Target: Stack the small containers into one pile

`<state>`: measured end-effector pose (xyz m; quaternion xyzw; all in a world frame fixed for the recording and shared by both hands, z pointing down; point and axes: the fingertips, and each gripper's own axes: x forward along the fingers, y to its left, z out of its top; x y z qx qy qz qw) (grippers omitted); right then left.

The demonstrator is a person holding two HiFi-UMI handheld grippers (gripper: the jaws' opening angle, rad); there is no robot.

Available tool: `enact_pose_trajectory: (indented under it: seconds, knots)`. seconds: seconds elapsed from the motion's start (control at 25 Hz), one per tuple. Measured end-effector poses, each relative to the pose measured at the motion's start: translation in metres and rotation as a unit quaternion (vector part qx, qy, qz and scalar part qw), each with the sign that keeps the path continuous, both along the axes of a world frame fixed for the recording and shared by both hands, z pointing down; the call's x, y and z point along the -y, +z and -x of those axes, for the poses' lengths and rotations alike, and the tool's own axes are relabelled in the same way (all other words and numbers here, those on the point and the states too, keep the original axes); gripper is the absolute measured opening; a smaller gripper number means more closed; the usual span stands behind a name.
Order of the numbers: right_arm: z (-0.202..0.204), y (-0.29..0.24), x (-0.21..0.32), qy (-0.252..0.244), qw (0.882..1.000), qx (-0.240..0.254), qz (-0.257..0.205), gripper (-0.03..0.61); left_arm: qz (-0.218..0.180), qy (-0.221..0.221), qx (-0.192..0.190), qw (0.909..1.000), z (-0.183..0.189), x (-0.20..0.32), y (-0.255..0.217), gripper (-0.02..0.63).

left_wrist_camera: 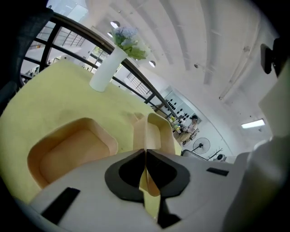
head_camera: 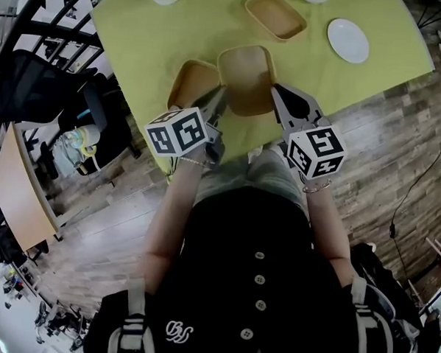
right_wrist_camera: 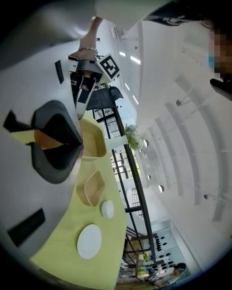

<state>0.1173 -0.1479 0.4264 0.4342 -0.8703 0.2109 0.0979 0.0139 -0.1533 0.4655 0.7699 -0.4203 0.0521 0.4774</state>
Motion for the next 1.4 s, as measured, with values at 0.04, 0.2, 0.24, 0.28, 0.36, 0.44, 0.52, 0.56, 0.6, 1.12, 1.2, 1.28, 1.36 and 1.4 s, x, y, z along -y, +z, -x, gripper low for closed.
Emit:
enact_pose_trajectory:
  seconds: [0.04,0.2,0.24,0.28,0.36,0.44,0.52,0.56,0.6,1.12,1.2,1.28,1.36,1.4]
  knots:
    - [0.004,-0.002,0.0,-0.006,1.0,0.002,-0.003,0.0,-0.005,-0.008,0.007,0.9999,0.008,0.001,-0.002,0.026]
    - [0.012,-0.003,0.002,-0.02,1.0,0.003,-0.006,0.0,-0.03,-0.03,0.031,0.9986,0.038,0.011,-0.015,0.026]
    - [0.013,-0.003,0.003,-0.022,1.0,0.002,-0.005,0.0,-0.036,-0.033,0.035,0.9982,0.044,0.013,-0.018,0.026]
    - [0.014,-0.003,0.004,-0.024,1.0,0.001,-0.005,0.0,-0.041,-0.034,0.038,0.9978,0.05,0.016,-0.022,0.026]
    - [0.019,-0.004,0.006,-0.027,1.0,-0.001,-0.006,0.0,-0.048,-0.035,0.045,0.9972,0.063,0.02,-0.027,0.026]
    - [0.023,-0.005,0.008,-0.031,0.999,0.0,-0.008,0.0,-0.053,-0.034,0.055,0.9965,0.073,0.023,-0.031,0.026]
    - [0.029,-0.005,0.011,-0.035,0.999,0.0,-0.01,0.0,-0.06,-0.028,0.064,0.9958,0.082,0.025,-0.035,0.026]
    - [0.032,-0.006,0.012,-0.037,0.999,0.001,-0.01,0.0,-0.063,-0.025,0.067,0.9954,0.085,0.025,-0.037,0.026]
    - [0.035,-0.006,0.013,-0.039,0.999,0.001,-0.011,0.0,-0.066,-0.022,0.069,0.9952,0.089,0.026,-0.039,0.026]
    - [0.049,0.001,0.011,-0.044,0.999,-0.004,0.001,0.0,-0.053,0.062,0.157,0.9842,0.117,0.017,-0.034,0.025]
    - [0.052,0.001,0.011,-0.045,0.999,-0.004,0.002,0.0,-0.049,0.08,0.175,0.98,0.118,0.016,-0.032,0.025]
    - [0.056,0.003,0.012,-0.047,0.999,-0.005,0.004,0.0,-0.043,0.096,0.182,0.9777,0.12,0.016,-0.028,0.025]
    - [0.06,0.005,0.014,-0.05,0.999,-0.008,0.007,0.0,-0.035,0.111,0.185,0.9757,0.123,0.015,-0.025,0.025]
    - [0.063,0.006,0.014,-0.052,0.999,-0.01,0.008,0.0,-0.031,0.118,0.186,0.9748,0.124,0.015,-0.023,0.026]
